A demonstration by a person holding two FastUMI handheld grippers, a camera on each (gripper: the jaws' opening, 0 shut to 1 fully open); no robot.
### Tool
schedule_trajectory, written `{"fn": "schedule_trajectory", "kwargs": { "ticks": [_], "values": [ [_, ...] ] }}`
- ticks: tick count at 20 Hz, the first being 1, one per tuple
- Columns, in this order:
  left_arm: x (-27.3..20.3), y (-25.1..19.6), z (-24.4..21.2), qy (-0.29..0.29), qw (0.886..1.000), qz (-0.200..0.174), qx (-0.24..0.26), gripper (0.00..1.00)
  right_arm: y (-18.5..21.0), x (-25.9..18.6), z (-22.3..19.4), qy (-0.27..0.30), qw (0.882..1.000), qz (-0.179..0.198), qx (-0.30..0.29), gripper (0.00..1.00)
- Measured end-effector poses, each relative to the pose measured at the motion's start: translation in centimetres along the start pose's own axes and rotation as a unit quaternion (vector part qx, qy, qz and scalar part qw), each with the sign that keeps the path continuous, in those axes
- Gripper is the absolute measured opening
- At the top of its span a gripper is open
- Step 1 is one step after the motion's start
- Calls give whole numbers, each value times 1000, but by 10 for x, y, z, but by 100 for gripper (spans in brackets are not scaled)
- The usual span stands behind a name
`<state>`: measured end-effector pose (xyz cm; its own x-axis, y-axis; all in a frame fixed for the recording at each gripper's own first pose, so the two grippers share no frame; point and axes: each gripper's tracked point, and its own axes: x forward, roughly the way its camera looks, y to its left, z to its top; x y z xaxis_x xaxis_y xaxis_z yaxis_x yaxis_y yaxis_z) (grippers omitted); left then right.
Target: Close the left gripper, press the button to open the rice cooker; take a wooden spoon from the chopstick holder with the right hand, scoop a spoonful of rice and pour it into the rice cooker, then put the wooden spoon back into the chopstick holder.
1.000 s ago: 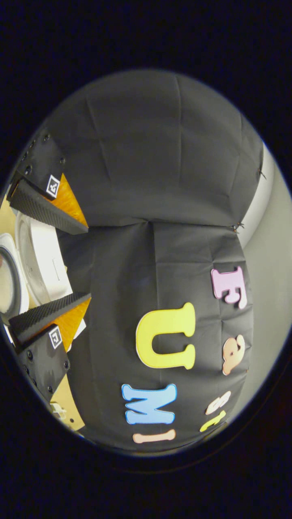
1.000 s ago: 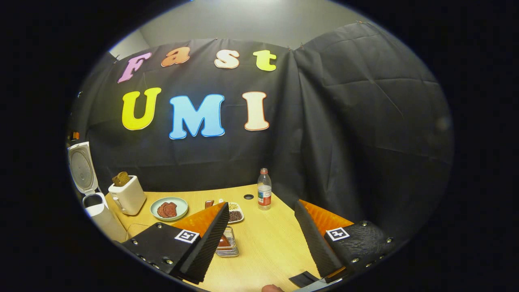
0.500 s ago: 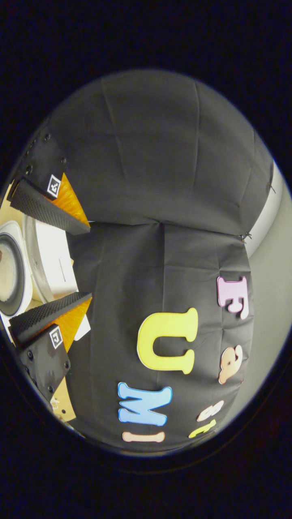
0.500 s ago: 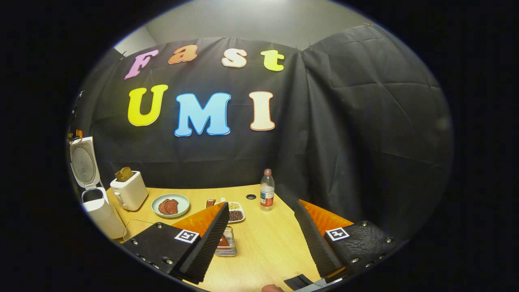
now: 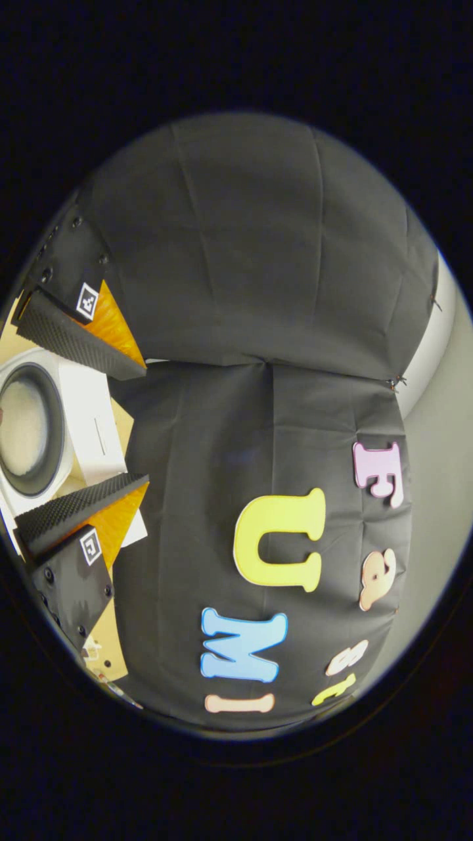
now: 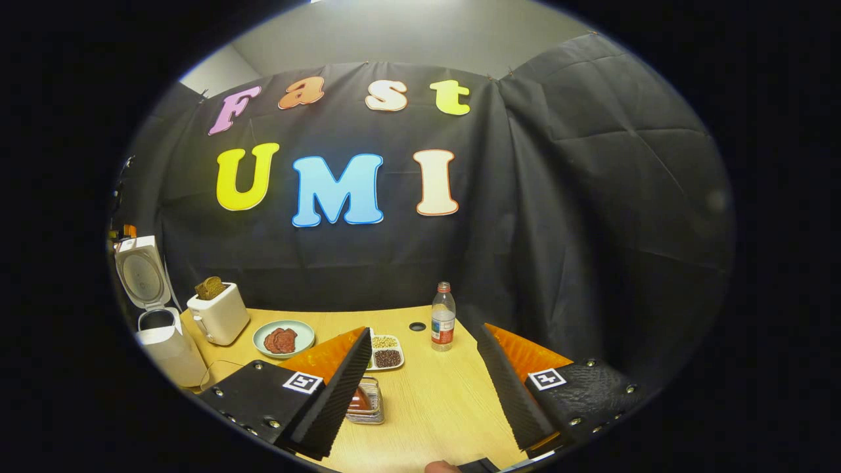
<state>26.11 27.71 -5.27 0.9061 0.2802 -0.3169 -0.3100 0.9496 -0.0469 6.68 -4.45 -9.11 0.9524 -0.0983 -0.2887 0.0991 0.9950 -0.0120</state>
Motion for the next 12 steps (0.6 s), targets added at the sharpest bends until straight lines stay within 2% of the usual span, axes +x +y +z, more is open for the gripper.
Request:
{"fn": "schedule_trajectory", "kwargs": {
  "ticks": [2, 3, 5, 6, 8, 9, 10, 12],
  "values": [
    [-12, -7, -9, 5, 1000, 4, 5, 95, -4, 6, 0, 1, 1000, 7, 2, 98],
    [-17, -8, -14, 8, 1000, 6, 8, 99, -5, 9, 0, 2, 1000, 10, 4, 98],
    [-28, -13, -25, 16, 1000, 8, 8, 95, -9, 15, 0, 5, 1000, 18, 7, 98],
    [-33, -16, -31, 21, 1000, 7, 5, 100, -8, 18, -1, 6, 1000, 22, 8, 98],
    [-44, -22, -41, 31, 1000, 4, -5, 100, -8, 22, -2, 7, 999, 31, 7, 98],
    [-49, -24, -47, 36, 999, 2, -10, 95, -7, 24, -2, 7, 999, 35, 4, 98],
    [-54, -26, -52, 41, 999, 0, -14, 99, -6, 26, -2, 7, 999, 38, 1, 98],
    [-61, -32, -67, 51, 999, -2, -18, 99, -5, 29, -2, 6, 999, 44, -3, 98]
  ]
}}
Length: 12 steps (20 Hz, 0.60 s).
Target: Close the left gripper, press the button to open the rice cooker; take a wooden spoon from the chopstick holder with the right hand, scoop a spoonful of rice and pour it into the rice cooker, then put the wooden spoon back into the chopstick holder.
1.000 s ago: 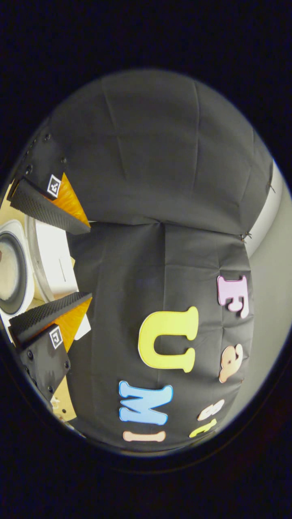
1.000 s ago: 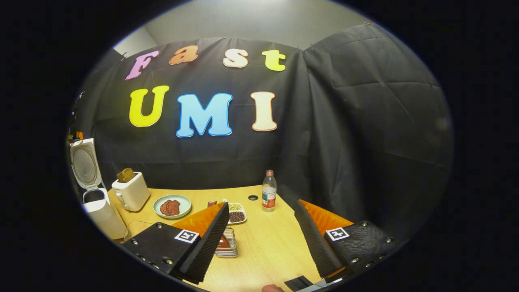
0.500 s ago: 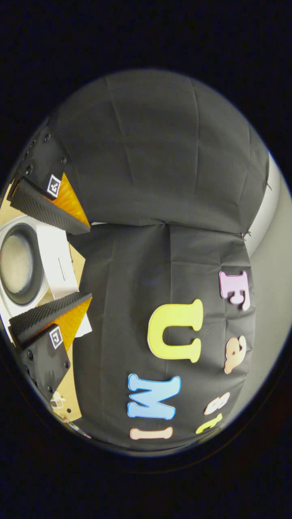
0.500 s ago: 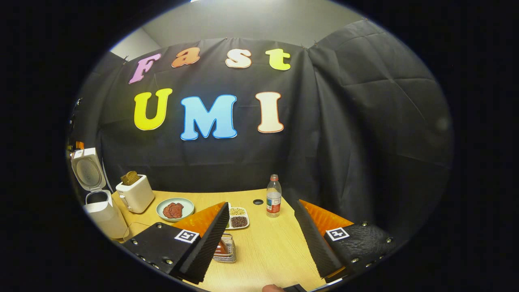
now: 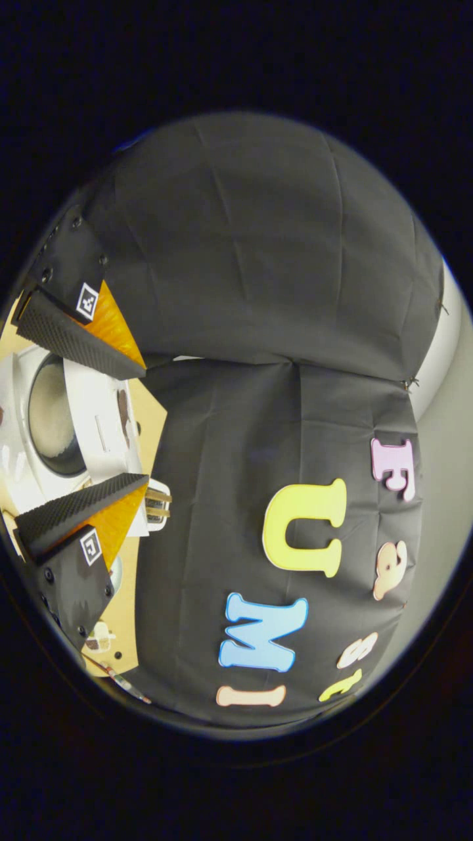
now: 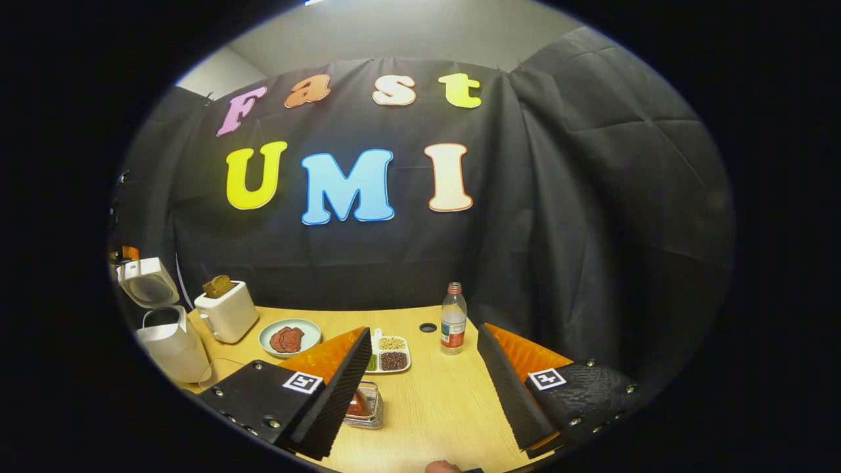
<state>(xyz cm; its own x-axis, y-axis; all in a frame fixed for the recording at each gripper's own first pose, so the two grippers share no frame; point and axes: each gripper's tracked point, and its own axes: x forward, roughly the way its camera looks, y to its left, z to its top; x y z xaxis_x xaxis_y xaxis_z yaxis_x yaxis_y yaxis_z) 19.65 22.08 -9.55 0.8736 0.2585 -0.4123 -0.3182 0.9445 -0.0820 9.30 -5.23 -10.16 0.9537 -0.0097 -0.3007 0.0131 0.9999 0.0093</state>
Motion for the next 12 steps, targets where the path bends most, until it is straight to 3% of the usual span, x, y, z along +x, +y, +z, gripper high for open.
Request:
{"fn": "schedule_trajectory", "kwargs": {
  "ticks": [6, 12],
  "values": [
    [-19, -14, -52, 37, 999, 2, 25, 97, 1, 3, -3, 1, 1000, 12, 6, 98],
    [-22, -21, -94, 77, 997, 0, 7, 99, -6, 3, -7, 4, 1000, 9, 8, 98]
  ]
}}
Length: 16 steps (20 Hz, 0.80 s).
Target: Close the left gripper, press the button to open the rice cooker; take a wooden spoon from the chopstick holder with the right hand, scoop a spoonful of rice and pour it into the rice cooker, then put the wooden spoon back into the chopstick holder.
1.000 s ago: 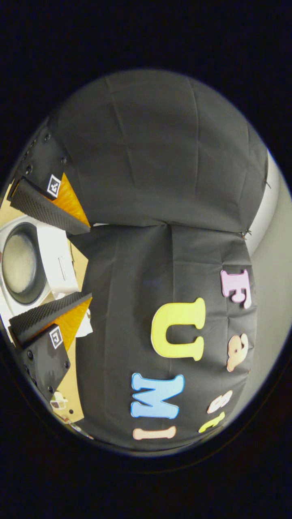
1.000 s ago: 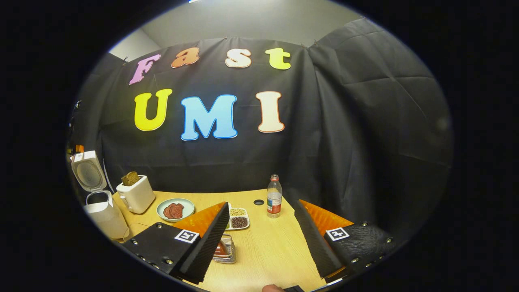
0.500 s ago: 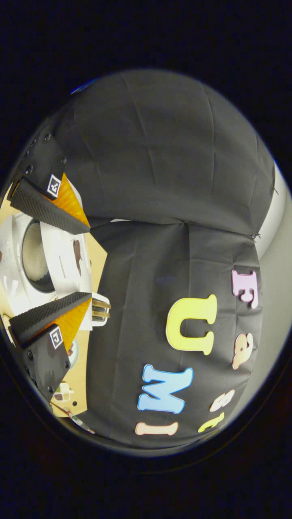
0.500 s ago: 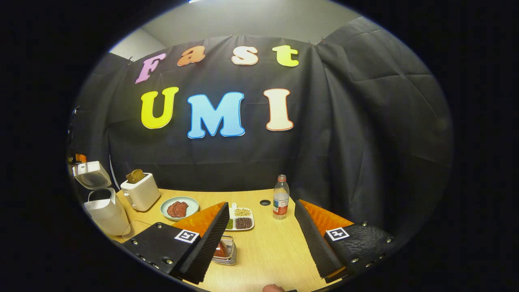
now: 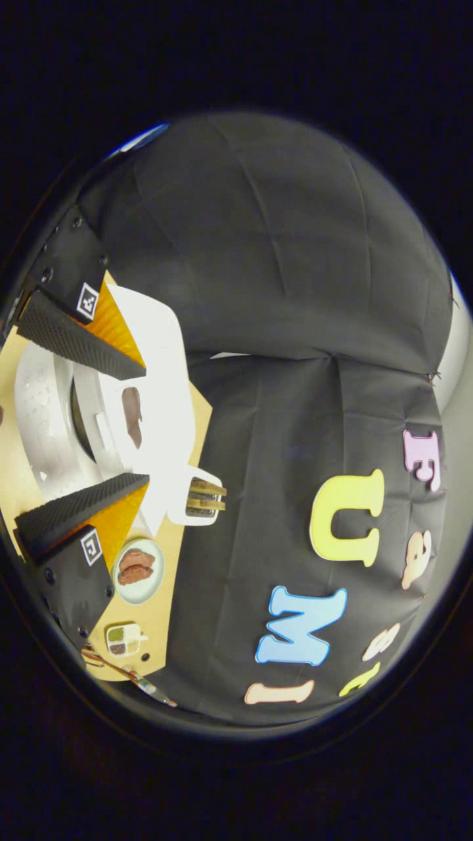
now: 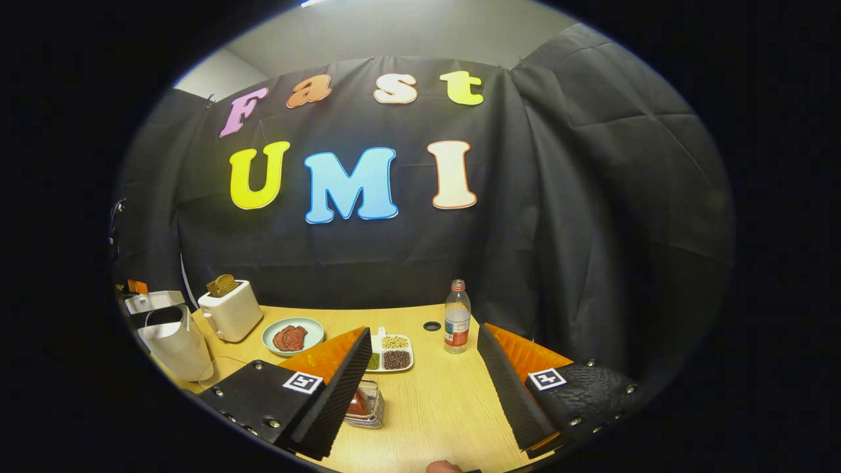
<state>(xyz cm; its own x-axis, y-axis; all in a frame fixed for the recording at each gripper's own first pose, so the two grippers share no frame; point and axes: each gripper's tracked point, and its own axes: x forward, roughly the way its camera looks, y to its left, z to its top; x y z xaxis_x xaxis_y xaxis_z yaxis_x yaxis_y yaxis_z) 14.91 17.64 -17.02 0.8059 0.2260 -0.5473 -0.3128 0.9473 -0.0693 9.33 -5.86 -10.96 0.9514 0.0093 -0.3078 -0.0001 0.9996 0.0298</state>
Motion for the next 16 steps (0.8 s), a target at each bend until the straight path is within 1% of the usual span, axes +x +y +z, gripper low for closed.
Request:
{"fn": "schedule_trajectory", "kwargs": {
  "ticks": [2, 3, 4, 5, 6, 8, 9, 10, 14, 16],
  "values": [
    [2, -3, -12, 8, 1000, 0, 5, 99, -2, 0, -3, 3, 1000, -2, 1, 98],
    [3, -4, -17, 12, 1000, 1, 10, 96, -3, 1, -5, 5, 1000, -3, 1, 98],
    [4, -6, -22, 17, 1000, 1, 13, 96, -4, 1, -6, 6, 1000, -3, 2, 98],
    [3, -6, -26, 23, 1000, 1, 16, 96, -4, 2, -6, 7, 1000, -3, 3, 98],
    [4, -5, -33, 29, 999, 2, 19, 100, -4, 3, -8, 8, 1000, -4, 4, 98],
    [7, -5, -43, 40, 999, 4, 21, 100, -4, 5, -9, 10, 1000, -3, 5, 98],
    [8, -4, -47, 44, 999, 5, 20, 96, -3, 6, -9, 10, 1000, -3, 5, 98],
    [10, -4, -52, 49, 999, 5, 20, 100, -2, 6, -9, 11, 1000, -3, 4, 98],
    [14, -7, -71, 65, 997, 6, 42, 100, -1, 9, -9, 10, 1000, -3, 1, 98],
    [13, -6, -73, 55, 998, 6, 33, 100, 0, 9, -11, 12, 1000, -5, 3, 98]
  ]
}}
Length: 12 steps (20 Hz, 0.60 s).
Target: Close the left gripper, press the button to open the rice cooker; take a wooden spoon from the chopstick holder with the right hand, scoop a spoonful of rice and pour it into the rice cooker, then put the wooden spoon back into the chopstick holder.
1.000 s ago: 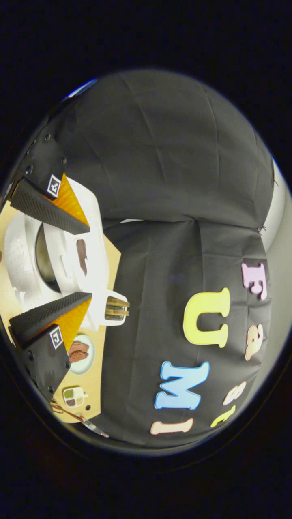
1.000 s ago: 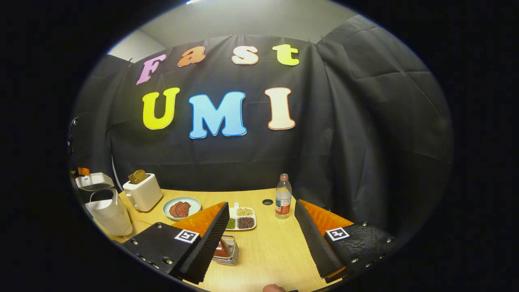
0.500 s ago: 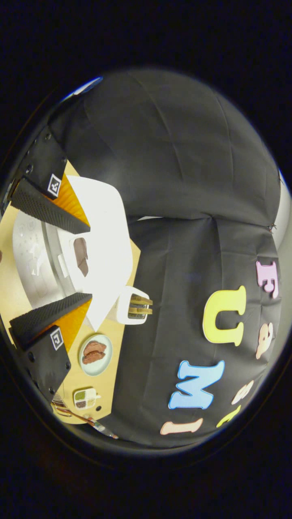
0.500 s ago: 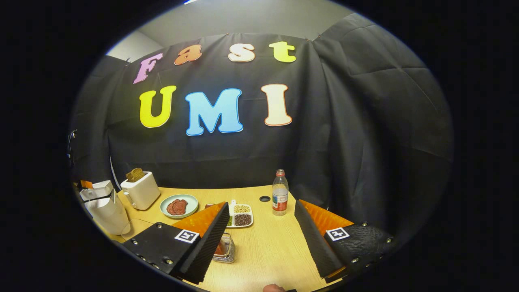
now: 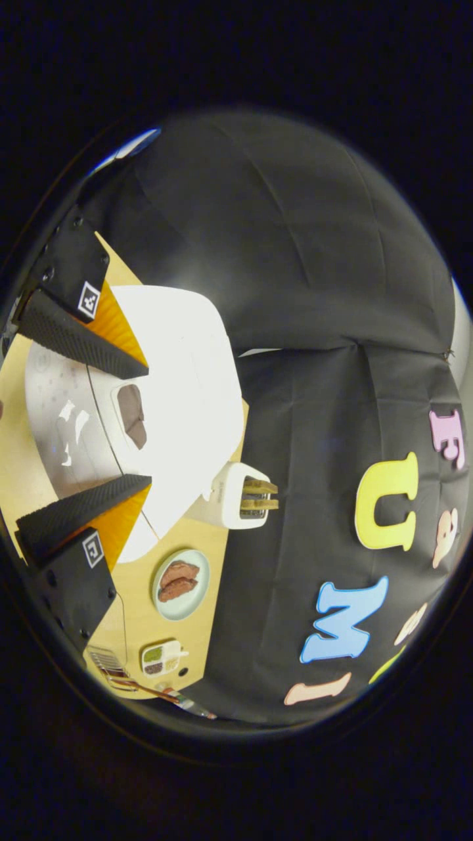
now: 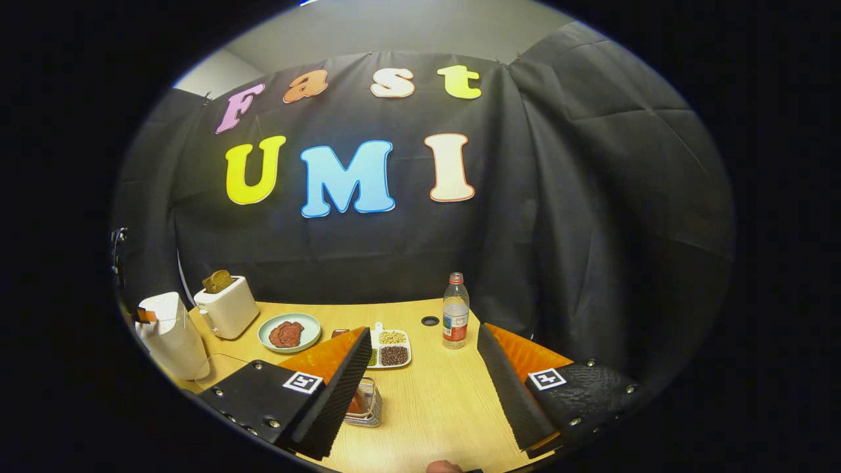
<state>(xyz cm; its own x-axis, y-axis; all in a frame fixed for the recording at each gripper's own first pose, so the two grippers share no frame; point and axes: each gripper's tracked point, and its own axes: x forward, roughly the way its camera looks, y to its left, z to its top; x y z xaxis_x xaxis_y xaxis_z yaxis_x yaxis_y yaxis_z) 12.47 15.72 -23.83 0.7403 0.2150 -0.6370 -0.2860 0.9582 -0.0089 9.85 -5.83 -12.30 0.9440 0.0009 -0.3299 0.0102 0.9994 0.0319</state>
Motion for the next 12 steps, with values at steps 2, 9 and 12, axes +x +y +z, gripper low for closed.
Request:
{"fn": "schedule_trajectory", "kwargs": {
  "ticks": [2, 9, 12],
  "values": [
    [-1, 2, 2, -9, 1000, 3, -11, 100, 2, -1, -1, 1, 1000, 0, 8, 98],
    [-6, -4, 4, -36, 999, 4, 21, 100, 15, -9, 9, -11, 1000, 19, 6, 98],
    [-19, -6, 17, -51, 999, -11, 7, 96, 22, -12, 20, -21, 999, 27, 7, 98]
  ]
}}
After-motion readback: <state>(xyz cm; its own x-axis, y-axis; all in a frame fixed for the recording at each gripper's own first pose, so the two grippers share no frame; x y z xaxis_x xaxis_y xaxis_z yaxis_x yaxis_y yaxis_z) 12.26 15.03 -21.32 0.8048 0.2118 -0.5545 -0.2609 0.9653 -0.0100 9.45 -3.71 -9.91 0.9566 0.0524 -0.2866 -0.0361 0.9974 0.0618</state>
